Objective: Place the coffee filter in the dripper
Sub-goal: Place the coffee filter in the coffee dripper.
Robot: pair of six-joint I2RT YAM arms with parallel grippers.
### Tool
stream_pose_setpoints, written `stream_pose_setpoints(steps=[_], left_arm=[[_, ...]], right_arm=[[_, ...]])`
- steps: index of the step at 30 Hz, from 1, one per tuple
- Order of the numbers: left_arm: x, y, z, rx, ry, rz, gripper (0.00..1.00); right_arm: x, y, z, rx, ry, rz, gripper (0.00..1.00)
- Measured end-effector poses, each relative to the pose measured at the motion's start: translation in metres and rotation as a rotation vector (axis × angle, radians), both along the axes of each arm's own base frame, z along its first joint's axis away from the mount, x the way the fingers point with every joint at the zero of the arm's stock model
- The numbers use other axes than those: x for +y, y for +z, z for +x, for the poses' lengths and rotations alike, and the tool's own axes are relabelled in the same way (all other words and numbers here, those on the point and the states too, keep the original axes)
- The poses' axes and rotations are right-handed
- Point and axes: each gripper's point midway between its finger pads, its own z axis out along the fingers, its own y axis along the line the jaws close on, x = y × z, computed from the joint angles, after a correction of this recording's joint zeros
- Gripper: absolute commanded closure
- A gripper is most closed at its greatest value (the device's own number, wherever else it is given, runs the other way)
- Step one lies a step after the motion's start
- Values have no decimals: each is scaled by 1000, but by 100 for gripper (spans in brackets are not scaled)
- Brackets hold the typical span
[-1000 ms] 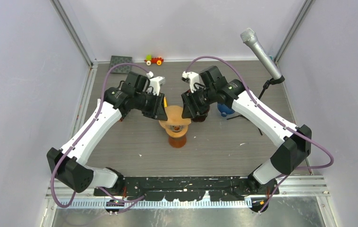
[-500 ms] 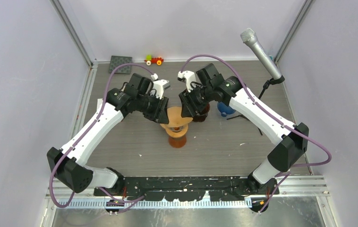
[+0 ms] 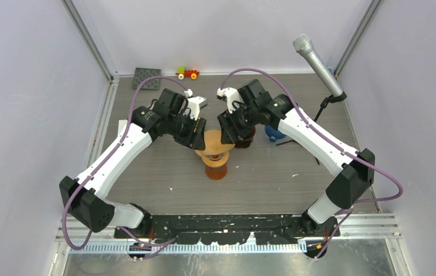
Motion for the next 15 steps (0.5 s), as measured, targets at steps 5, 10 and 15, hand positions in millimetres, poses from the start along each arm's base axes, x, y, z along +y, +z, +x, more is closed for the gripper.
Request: stream_pose_setpoints(steps=[5, 10, 15], left_arm=[[-3, -6, 4, 13, 1, 5, 47], [-7, -14, 9, 32, -1, 11, 46], [-9, -18, 12, 40, -3, 12, 46]], right_arm=[[0, -9, -3, 36, -21, -4, 34], [2, -18, -3, 70, -34, -8, 34], [5, -25, -2, 92, -45, -13, 34]])
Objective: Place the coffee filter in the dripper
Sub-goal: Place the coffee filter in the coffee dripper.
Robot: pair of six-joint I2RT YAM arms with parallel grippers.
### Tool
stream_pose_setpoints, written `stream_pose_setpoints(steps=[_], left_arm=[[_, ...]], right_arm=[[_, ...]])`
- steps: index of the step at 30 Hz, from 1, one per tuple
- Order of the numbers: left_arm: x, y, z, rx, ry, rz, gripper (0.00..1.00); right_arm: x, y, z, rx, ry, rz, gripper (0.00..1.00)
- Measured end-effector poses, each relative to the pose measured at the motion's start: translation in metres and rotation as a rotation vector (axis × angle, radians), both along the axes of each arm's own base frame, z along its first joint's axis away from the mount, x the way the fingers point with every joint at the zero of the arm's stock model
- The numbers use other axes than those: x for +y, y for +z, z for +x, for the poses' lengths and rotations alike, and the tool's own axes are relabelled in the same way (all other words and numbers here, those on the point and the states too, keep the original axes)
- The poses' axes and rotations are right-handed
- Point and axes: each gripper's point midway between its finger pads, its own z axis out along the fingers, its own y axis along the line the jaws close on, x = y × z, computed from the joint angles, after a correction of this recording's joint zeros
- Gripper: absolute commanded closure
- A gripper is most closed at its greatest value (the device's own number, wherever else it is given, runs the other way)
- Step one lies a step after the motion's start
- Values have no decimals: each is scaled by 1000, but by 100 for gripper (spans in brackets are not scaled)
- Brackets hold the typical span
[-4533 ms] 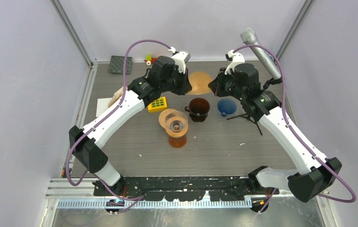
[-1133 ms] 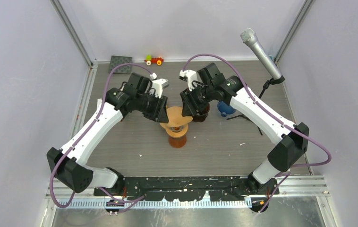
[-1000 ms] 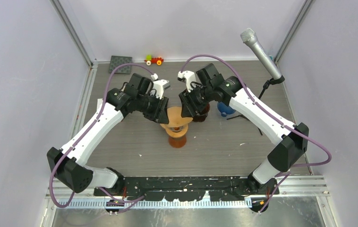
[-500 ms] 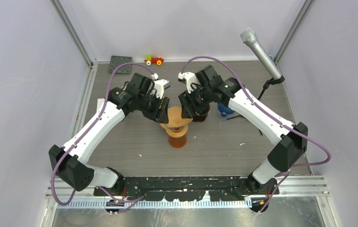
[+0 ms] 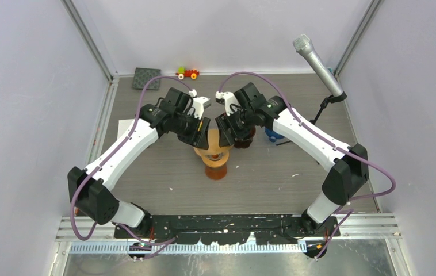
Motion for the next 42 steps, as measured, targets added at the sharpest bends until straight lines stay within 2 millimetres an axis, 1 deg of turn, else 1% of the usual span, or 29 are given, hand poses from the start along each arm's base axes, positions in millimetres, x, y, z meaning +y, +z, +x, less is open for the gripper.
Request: stream_pose_setpoints(steps=[7, 13, 19, 31, 42], left_arm=[[-3, -1, 4, -13, -2, -11, 46], [-1, -12, 0, 10, -4, -1, 46], [0, -19, -2, 20, -4, 4, 46], [-2, -22, -1, 18, -7, -2, 46], [-3, -25, -1, 17, -11, -8, 46]], right_arm=[[3, -8, -3, 6, 0, -16, 34], [3, -14, -3, -4, -4, -32, 34], [4, -14, -1, -20, -10, -37, 34], [2, -24, -2, -29, -13, -68, 35], [4, -26, -4, -47, -5, -82, 35]])
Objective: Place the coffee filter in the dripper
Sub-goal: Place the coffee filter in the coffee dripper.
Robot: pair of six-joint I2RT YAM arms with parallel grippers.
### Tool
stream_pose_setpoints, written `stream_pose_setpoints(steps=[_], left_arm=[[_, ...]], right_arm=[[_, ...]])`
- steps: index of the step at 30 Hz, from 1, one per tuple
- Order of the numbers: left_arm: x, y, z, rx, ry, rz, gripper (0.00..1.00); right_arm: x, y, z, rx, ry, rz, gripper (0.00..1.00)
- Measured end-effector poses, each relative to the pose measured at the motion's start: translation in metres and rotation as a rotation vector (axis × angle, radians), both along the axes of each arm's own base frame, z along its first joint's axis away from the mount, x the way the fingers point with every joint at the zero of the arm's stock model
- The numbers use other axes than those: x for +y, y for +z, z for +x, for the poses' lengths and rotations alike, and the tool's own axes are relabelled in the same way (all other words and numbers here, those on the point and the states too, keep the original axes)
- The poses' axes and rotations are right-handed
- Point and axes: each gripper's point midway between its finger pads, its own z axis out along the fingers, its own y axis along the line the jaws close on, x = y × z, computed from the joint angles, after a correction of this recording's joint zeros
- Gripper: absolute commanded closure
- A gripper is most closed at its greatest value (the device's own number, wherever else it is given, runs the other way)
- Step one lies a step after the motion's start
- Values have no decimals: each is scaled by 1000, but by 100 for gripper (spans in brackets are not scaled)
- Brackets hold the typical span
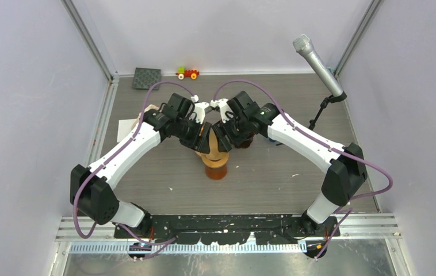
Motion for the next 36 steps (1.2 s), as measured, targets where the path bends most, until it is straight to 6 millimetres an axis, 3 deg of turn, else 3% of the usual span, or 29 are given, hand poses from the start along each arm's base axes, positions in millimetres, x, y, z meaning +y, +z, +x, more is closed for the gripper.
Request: stream_pose_setpoints(steps=[16, 36], left_arm=[[0, 0, 1, -20, 3, -10, 44], [4, 9, -1, -57, 6, -17, 34]], right_arm=[[0, -2, 3, -17, -5, -1, 33], [-3, 14, 5, 11, -25, 94, 30]])
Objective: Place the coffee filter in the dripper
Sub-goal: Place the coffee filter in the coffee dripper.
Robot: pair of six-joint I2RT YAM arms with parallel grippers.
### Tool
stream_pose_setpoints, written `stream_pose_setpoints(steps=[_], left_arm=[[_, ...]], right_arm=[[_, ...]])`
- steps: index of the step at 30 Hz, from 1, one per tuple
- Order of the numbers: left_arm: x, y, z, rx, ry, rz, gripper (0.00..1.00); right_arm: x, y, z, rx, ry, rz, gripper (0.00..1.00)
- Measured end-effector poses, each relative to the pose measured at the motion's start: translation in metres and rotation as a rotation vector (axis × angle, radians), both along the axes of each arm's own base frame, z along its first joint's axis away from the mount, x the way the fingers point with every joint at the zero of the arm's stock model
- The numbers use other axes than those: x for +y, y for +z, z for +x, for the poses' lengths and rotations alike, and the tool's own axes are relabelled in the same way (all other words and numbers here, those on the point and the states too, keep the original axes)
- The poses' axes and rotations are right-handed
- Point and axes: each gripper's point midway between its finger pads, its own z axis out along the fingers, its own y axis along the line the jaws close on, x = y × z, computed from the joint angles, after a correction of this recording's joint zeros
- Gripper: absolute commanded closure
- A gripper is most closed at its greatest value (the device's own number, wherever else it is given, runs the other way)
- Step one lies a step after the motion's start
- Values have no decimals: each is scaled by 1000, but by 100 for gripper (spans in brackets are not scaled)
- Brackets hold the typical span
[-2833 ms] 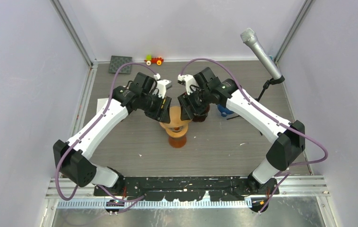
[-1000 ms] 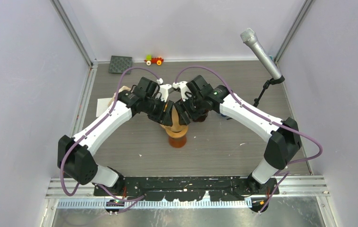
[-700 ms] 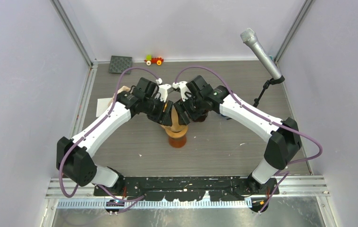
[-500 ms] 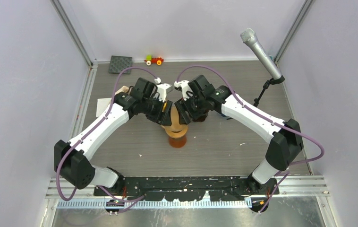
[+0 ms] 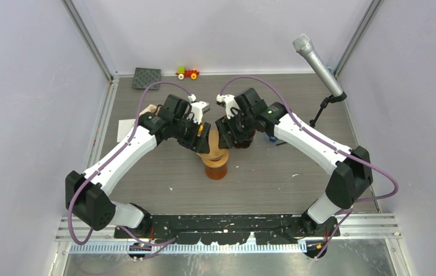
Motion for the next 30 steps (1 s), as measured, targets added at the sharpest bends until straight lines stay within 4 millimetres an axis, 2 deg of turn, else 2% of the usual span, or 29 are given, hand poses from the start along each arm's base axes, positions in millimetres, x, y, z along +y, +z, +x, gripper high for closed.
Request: stream_pose_setpoints(steps=[13, 30], left_arm=[[-2, 11, 1, -24, -4, -21, 32], [0, 14, 2, -35, 3, -24, 31]], right_arm=[[2, 2, -3, 19, 5, 15, 30], [5, 20, -2, -7, 14, 43, 30]])
